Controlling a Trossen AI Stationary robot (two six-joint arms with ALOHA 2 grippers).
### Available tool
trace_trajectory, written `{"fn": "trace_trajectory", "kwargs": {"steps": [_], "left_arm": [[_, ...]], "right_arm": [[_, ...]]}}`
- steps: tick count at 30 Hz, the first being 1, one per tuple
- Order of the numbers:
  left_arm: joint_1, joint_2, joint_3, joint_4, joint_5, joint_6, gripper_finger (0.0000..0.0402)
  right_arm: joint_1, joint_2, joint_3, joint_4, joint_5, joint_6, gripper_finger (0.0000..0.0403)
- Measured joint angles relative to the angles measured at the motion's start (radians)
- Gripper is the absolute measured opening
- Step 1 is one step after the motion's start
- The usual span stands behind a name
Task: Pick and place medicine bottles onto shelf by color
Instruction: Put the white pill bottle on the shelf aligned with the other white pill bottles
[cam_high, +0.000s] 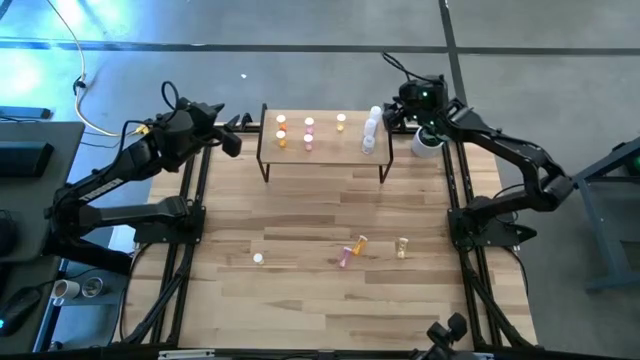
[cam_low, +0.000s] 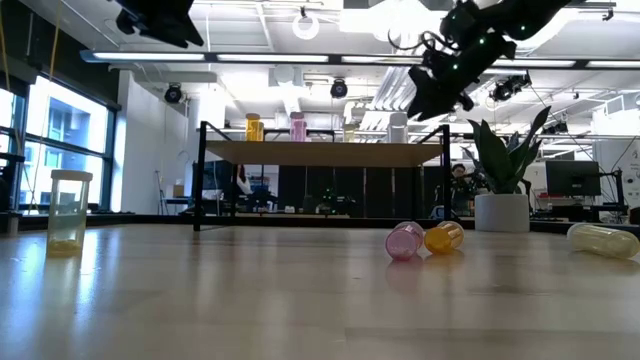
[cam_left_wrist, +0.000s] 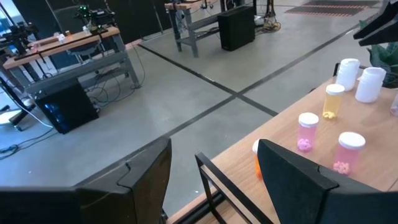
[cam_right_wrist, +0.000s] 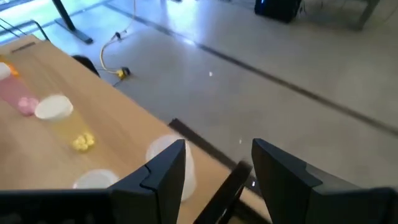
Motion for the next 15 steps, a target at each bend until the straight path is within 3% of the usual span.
{"fn": "trace_trajectory", "kwargs": {"steps": [5, 15], "left_arm": [[0.0, 0.025, 0.0, 0.002, 0.0, 0.0, 0.0227], [0.0, 0.043, 0.0, 0.074, -0.001, 0.001, 0.0227]], "right_arm": [[0.017, 0.024, 0.0, -0.03, 0.075, 0.065, 0.0177], [0.017, 0.027, 0.0, -0.037, 0.097, 0.104, 0.0177]]}}
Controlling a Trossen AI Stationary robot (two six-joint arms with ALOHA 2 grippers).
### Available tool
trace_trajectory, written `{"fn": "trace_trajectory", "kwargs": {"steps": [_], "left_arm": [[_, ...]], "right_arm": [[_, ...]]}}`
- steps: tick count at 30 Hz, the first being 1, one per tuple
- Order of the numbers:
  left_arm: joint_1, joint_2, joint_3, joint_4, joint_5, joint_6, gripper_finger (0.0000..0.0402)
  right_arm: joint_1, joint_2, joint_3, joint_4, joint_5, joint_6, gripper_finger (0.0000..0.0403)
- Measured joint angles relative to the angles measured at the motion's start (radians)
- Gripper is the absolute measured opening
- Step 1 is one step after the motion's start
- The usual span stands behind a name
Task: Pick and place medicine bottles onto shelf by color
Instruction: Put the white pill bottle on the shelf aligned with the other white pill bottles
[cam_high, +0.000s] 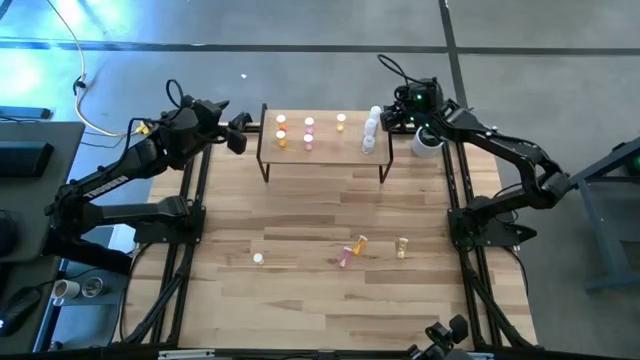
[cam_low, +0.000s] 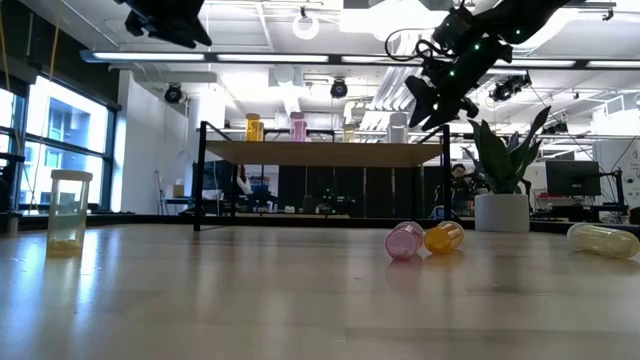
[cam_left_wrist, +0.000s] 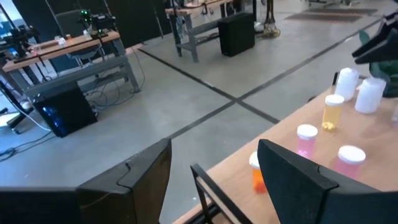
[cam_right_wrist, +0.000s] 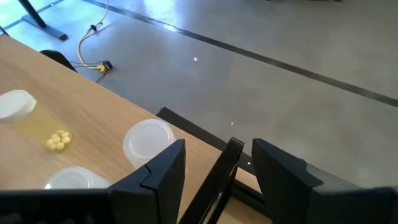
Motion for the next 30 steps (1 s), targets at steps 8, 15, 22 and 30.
{"fn": "trace_trajectory", "kwargs": {"steps": [8, 15, 22, 30], "left_arm": [[0.0, 0.0, 0.0, 0.034, 0.0, 0.0, 0.0227], [0.0, 0.0, 0.0, 0.037, 0.0, 0.008, 0.0227], [0.0, 0.0, 0.0, 0.039, 0.0, 0.043, 0.0227], [0.0, 0.0, 0.0, 0.04, -0.001, 0.054, 0.0227]], "right_arm": [[0.0, 0.0, 0.0, -0.043, 0.023, 0.025, 0.0177], [0.024, 0.0, 0.0, -0.028, 0.027, 0.044, 0.0177], [0.046, 0.0, 0.0, -0.027, 0.079, 0.048, 0.0177], [0.052, 0.0, 0.0, 0.007, 0.101, 0.1, 0.0177]]}}
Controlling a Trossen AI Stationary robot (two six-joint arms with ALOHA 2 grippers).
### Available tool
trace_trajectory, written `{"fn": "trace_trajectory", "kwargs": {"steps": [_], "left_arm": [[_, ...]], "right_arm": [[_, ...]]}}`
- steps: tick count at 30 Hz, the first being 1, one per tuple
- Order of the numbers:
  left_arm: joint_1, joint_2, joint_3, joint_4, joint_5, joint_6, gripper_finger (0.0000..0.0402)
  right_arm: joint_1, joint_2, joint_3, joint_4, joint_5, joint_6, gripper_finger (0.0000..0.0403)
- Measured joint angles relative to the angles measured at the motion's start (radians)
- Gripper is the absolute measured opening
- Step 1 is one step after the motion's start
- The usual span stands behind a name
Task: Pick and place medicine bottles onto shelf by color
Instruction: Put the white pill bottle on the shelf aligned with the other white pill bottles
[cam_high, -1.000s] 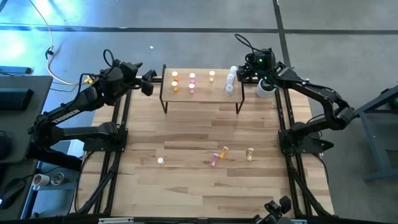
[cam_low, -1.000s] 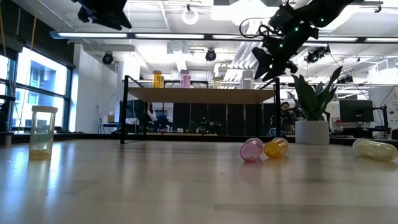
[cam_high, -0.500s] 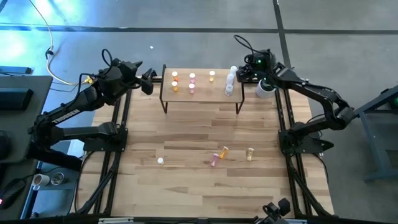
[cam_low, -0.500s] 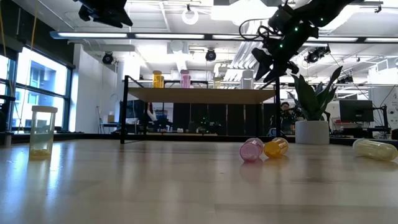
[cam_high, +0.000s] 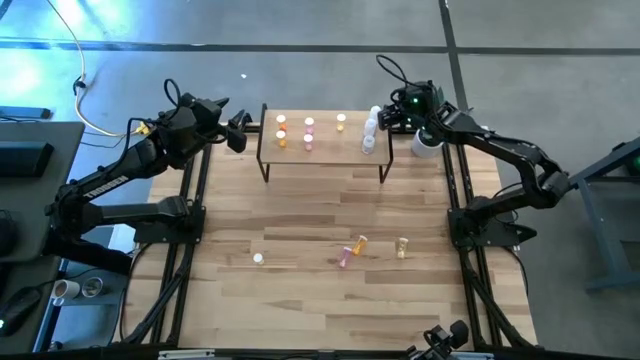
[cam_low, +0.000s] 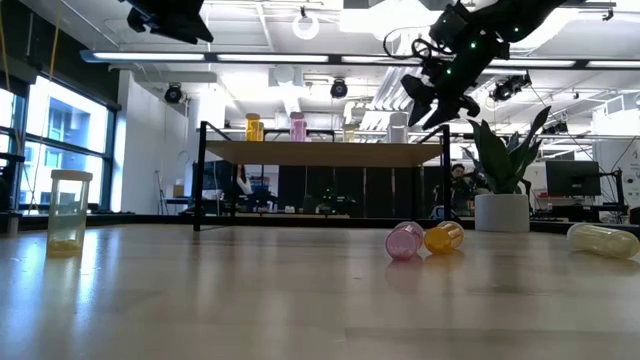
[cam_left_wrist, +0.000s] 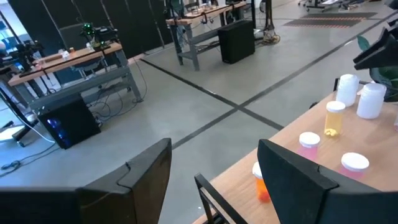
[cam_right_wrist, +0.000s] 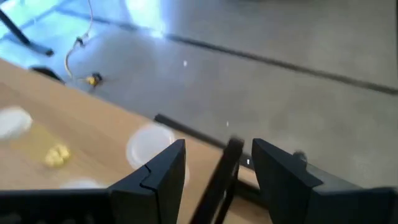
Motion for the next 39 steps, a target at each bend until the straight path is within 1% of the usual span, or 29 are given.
{"fn": "trace_trajectory", "kwargs": {"steps": [2, 4, 8, 12, 15, 18, 21, 28, 31, 39], "left_arm": [[0.0, 0.0, 0.0, 0.0, 0.0, 0.011, 0.0227], [0.0, 0.0, 0.0, 0.0, -0.002, 0.024, 0.0227], [0.0, 0.0, 0.0, 0.0, -0.004, 0.024, 0.0227], [0.0, 0.0, 0.0, 0.0, -0.004, 0.024, 0.0227], [0.0, 0.0, 0.0, 0.0, -0.004, 0.024, 0.0227], [0.0, 0.0, 0.0, 0.0, -0.004, 0.024, 0.0227], [0.0, 0.0, 0.0, 0.0, -0.004, 0.024, 0.0227], [0.0, 0.0, 0.0, -0.001, -0.004, 0.024, 0.0227], [0.0, 0.0, 0.0, -0.001, -0.004, 0.024, 0.0227], [0.0, 0.0, 0.0, -0.001, -0.011, 0.024, 0.0227]], "right_arm": [[0.001, -0.001, 0.014, 0.027, 0.006, -0.012, 0.0177], [-0.001, -0.002, 0.066, 0.038, 0.017, -0.038, 0.0177], [-0.009, -0.003, 0.154, 0.046, 0.071, -0.135, 0.0177], [-0.045, 0.009, 0.177, 0.069, 0.083, -0.189, 0.0177], [-0.086, 0.053, 0.177, 0.048, 0.032, -0.185, 0.0177], [-0.101, 0.083, 0.173, 0.007, -0.024, -0.159, 0.0177], [-0.096, 0.083, 0.175, -0.026, -0.045, -0.154, 0.0177], [-0.091, 0.094, 0.175, -0.142, -0.152, -0.118, 0.0177], [-0.091, 0.098, 0.175, -0.151, -0.191, -0.102, 0.0177], [-0.089, 0.098, 0.175, -0.206, -0.198, -0.078, 0.0177]]}}
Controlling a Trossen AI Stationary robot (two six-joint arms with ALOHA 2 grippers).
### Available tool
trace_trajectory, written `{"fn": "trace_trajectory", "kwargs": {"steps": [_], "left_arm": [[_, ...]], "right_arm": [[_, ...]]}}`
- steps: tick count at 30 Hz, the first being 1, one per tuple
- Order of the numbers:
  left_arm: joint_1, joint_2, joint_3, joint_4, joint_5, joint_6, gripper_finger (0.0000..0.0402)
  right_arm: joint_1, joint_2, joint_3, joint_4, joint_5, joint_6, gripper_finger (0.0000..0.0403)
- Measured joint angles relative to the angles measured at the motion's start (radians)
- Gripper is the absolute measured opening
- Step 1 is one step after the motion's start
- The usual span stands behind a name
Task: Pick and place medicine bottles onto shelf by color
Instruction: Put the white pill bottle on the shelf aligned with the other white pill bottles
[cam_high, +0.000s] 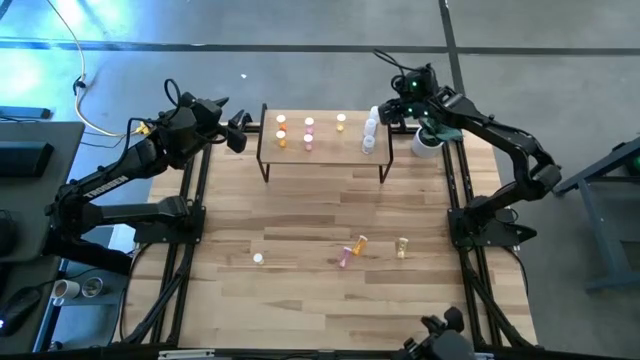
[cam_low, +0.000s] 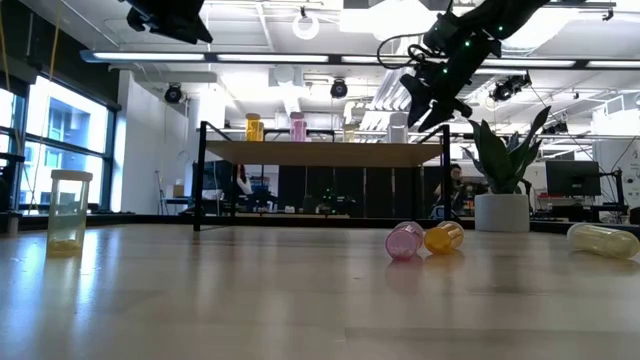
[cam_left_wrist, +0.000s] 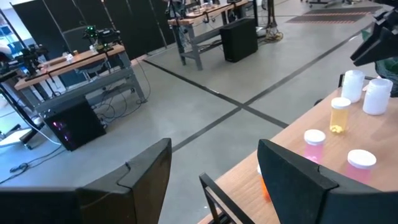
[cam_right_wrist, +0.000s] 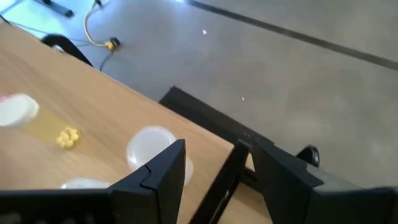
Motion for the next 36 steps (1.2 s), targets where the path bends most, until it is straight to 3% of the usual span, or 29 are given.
{"fn": "trace_trajectory", "kwargs": {"steps": [11, 36], "left_arm": [[0.0, 0.0, 0.0, 0.0, -0.019, 0.0, 0.0227], [0.0, 0.0, 0.0, -0.001, -0.019, 0.0, 0.0227]], "right_arm": [[0.029, 0.057, 0.0, -0.017, 0.008, 0.011, 0.0177], [0.037, 0.057, 0.0, 0.007, 0.006, 0.048, 0.0177]]}}
